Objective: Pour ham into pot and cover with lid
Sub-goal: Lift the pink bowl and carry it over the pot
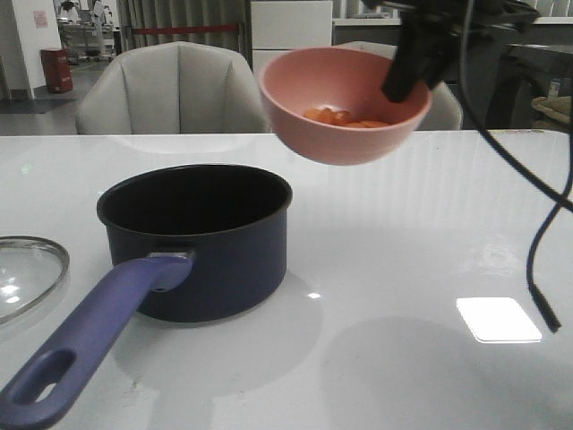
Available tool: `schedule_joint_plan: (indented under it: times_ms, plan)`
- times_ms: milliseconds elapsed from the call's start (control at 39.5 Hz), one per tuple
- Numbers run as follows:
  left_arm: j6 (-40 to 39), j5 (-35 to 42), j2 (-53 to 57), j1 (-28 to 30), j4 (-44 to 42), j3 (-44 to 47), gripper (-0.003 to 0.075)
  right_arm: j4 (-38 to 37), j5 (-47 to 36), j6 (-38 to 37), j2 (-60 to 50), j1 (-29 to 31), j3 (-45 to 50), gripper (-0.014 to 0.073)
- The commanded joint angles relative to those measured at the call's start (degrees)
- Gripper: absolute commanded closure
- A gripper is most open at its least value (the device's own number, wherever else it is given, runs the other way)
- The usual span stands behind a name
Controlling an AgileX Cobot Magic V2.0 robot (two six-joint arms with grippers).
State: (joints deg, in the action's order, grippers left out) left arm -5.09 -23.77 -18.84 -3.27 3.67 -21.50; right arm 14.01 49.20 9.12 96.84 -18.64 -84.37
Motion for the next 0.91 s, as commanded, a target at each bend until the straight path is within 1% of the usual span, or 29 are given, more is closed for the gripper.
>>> schedule_joint_plan:
  times_ms: [0, 152, 228, 329, 379, 531, 556, 632, 885]
  plan:
    - [0.0, 4.65, -0.3, -0.3, 0.55, -1.53, 0.0103, -0.21, -5.5, 0.53, -3.04, -4.06, -3.8, 0.0461]
    - [0.0, 4.65, -0.3, -0.3, 0.55, -1.53, 0.0103, -5.07, -7.18, -1.26, -1.07, -10.22, -7.06, 0.0457]
    - [0.0, 4.65, -0.3, -0.3, 0.55, -1.53, 0.0103, -9.54, -7.23, -4.21, 0.59, -12.64, -8.83, 0.0456]
    - [0.0, 4.65, -0.3, -0.3, 0.55, -1.53, 0.0103, -18.37, -7.42, -9.12, 3.28, -16.01, -11.22, 0.0456]
    - [0.0, 4.65, -0.3, -0.3, 0.55, -1.53, 0.0103, -22.67, -7.84, -12.16, 4.41, -17.45, -11.83, 0.0456]
    - [0.0, 4.65, -0.3, -0.3, 0.55, -1.53, 0.0103, -38.71, -10.62, -22.34, 6.14, -21.37, -11.88, 0.0456]
    - [0.0, 4.65, -0.3, -0.3, 0.55, -1.53, 0.0103, -42.11, -11.79, -25.02, 6.26, -21.97, -11.66, 0.0456]
    - [0.0, 4.65, -0.3, -0.3, 0.55, -1.53, 0.0103, -49.16, -15.41, -31.72, 6.37, -22.78, -10.79, 0.0456]
    - [0.0, 4.54, -0.3, -0.3, 0.55, -1.53, 0.0103, -66.94, -29.08, -49.31, 6.37, -23.1, -1.78, 0.0456]
